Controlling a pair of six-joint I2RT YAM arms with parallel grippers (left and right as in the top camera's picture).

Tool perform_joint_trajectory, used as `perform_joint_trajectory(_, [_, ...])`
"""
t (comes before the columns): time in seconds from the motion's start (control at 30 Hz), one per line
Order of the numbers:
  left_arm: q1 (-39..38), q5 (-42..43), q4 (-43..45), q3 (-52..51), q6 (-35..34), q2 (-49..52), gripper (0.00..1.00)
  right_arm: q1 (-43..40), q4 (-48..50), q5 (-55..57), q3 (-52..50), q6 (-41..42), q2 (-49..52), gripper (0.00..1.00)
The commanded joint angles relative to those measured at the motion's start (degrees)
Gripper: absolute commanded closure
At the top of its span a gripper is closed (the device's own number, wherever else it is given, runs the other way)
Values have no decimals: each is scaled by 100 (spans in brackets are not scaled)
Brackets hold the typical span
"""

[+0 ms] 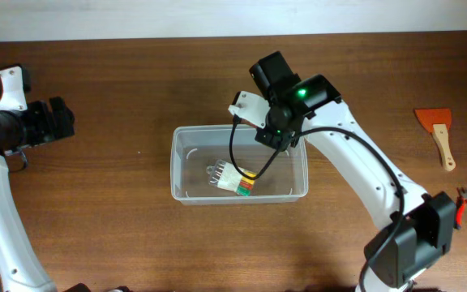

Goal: Pack container
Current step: 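Lift the socket rail and carry it left over the container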

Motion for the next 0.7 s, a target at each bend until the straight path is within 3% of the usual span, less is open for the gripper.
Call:
perform_joint_trajectory(0.0, [20, 61, 9, 116, -50, 9, 1, 26, -31, -387, 55, -76, 203, 96])
perform_joint_trajectory(0.27, [20, 61, 7, 116, -50, 9, 1, 31, -166, -723, -90, -83, 444, 96])
perform_joint_trajectory(0.67, [20, 61, 7, 116, -50, 9, 1, 28, 83, -721, -944, -831, 444, 95])
